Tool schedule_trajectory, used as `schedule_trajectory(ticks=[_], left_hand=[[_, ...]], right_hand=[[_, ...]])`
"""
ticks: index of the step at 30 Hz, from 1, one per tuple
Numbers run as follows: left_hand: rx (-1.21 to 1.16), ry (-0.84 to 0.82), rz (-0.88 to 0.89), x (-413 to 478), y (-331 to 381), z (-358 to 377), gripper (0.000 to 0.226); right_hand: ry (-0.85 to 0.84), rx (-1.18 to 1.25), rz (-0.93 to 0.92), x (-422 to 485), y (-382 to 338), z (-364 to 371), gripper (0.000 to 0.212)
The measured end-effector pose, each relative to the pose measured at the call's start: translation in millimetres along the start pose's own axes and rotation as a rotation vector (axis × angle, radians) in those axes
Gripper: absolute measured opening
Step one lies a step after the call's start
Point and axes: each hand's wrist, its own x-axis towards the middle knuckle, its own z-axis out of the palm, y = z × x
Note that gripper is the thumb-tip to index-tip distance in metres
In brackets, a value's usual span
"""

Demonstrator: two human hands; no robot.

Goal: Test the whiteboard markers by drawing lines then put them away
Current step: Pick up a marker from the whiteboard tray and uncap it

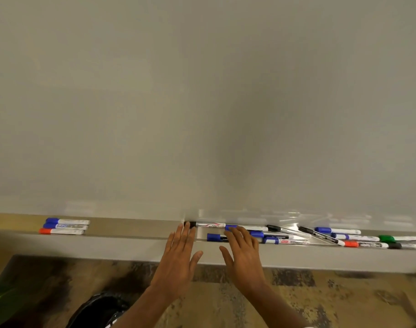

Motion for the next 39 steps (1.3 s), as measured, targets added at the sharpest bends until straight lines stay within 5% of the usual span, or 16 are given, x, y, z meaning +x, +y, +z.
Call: schedule_trajectory(ticks=[5,9,14,21,27,33,39], left_hand=[[-0.013,-0.117,0.042,14,8,9,0.071],[0.044,-0.051,0.079,20,7,21,0.079],[0.003,-0.165,0.057,23,13,23,0.095],[0.021,-0.268,-0.013,22,5,37,0.067],[0.001,-0.274,0.051,23,7,28,0.110],[-0.151,-0.117,-0.034,21,7,10,0.120],[-0.286,0.063,-0.044,19,26,-44,0.096]], right_hand=[[-0.026,-0.012,-0.005,10,4,13,0.034],[-0.115,-0.001,0.015,16,4,19,0.055],[-0.138,0.012,-0.013,23,9,25,0.060],[-0.117,-0.003,-0.046,31,14,35,0.055],[-0.076,0.018,-0.069,35,15,38,0.048],[-0.005,0.073,-0.073,33,6,26,0.045],[0.182,0.140,-0.107,43,-18,-15,0.036]])
